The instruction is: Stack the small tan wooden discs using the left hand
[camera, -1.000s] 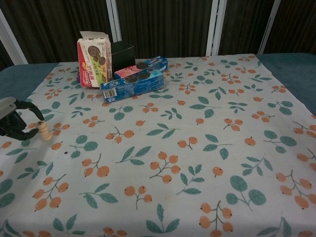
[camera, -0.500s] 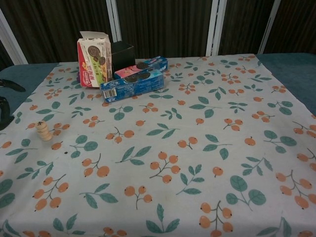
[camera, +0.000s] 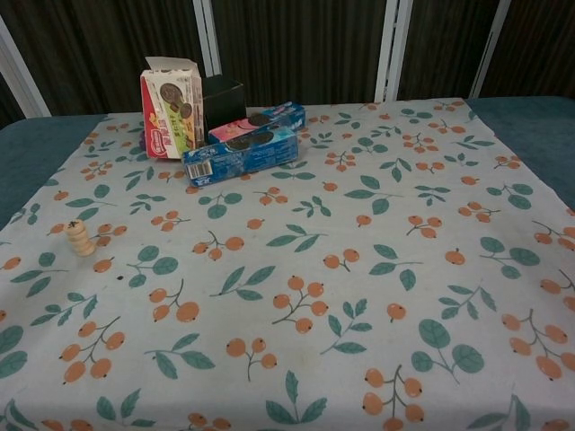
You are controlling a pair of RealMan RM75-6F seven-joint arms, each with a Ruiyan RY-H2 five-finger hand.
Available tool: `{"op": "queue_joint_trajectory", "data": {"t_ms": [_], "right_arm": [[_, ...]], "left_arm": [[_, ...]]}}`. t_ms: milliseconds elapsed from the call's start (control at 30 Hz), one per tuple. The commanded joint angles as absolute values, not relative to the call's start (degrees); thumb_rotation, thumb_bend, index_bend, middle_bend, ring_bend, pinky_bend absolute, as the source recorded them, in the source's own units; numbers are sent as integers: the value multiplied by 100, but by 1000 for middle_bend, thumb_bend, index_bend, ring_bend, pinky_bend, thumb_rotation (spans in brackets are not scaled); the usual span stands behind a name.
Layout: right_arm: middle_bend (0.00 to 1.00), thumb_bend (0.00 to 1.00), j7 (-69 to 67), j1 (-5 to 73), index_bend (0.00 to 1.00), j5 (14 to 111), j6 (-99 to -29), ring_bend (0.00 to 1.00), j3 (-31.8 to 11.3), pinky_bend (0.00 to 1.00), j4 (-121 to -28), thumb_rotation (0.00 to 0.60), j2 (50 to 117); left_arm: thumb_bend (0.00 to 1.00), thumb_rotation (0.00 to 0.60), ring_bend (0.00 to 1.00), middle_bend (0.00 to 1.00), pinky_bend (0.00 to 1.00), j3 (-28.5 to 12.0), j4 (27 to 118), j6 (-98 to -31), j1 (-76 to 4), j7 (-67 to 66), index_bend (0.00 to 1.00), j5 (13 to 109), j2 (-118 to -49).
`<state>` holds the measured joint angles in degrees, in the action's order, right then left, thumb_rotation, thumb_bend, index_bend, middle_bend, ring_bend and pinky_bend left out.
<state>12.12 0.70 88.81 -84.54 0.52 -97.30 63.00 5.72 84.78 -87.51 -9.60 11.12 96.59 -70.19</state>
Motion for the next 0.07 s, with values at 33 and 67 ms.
{"op": "queue_joint_trajectory", "data": {"t_ms": [33, 67], "right_arm": [[0, 187, 1219, 72, 0, 8882, -8450, 0, 54, 0, -9728, 600, 6303], [0, 187, 1225, 75, 0, 8879, -8443, 0, 53, 0, -9726, 600, 6305]], "left_arm": [[417, 600, 0, 22, 0, 636, 8630, -8521, -995, 952, 43, 9677, -6907], [417, 600, 0, 22, 0, 632, 8635, -8512, -996, 948, 43, 9675, -6905]]}}
